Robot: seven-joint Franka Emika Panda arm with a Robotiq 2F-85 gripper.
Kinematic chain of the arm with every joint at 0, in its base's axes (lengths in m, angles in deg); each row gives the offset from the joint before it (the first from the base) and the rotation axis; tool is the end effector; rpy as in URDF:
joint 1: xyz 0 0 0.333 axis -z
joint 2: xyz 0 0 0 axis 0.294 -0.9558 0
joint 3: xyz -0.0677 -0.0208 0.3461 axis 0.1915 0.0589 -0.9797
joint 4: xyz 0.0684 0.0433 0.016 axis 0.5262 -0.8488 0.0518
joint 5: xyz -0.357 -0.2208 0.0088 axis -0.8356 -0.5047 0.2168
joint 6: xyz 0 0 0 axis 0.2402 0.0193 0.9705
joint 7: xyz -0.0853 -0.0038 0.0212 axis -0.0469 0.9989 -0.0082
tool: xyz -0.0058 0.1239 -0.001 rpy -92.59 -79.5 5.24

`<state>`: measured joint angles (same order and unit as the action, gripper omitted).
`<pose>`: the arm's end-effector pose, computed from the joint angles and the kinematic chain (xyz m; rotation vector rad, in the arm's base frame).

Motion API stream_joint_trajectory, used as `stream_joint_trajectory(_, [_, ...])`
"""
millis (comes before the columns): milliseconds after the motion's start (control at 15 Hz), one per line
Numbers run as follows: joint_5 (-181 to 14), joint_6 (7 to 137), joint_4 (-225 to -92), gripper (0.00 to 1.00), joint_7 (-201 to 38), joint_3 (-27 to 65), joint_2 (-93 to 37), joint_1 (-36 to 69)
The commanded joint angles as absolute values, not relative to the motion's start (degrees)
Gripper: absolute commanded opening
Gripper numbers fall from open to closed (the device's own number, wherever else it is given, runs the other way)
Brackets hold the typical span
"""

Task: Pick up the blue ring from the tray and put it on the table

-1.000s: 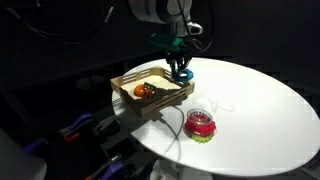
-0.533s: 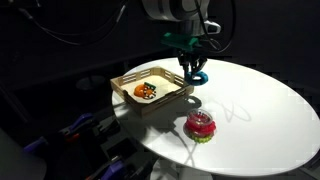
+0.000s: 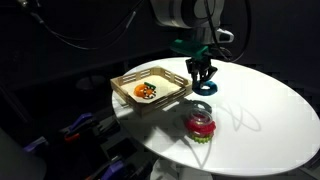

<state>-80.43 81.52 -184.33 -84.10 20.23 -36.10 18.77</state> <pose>0.6236 -0.0747 0.2220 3.0966 -0.2478 0.0308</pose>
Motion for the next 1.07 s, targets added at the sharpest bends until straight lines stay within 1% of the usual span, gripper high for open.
stream_joint_trajectory(0, [-81.05, 79.67, -181.92, 0.10, -82.27, 20.45, -38.73, 19.08])
stream_joint_trajectory(533, [-81.16, 78.60, -181.52, 0.12, -82.32, 20.43, -41.31, 18.96])
stream_joint_trajectory(600, [-81.16, 78.33, -181.46, 0.22, -82.35, 20.43, -41.42, 18.97])
stream_joint_trajectory(667, [-81.19, 78.03, -181.43, 0.35, -82.37, 20.43, -41.45, 18.97])
stream_joint_trajectory(733, [-81.25, 77.70, -181.40, 0.56, -82.39, 20.44, -41.42, 18.94])
stream_joint_trajectory(867, [-81.54, 77.18, -181.39, 0.62, -82.29, 20.53, -41.24, 18.77])
stream_joint_trajectory(1000, [-81.91, 77.03, -181.42, 0.79, -82.14, 20.67, -40.89, 18.55])
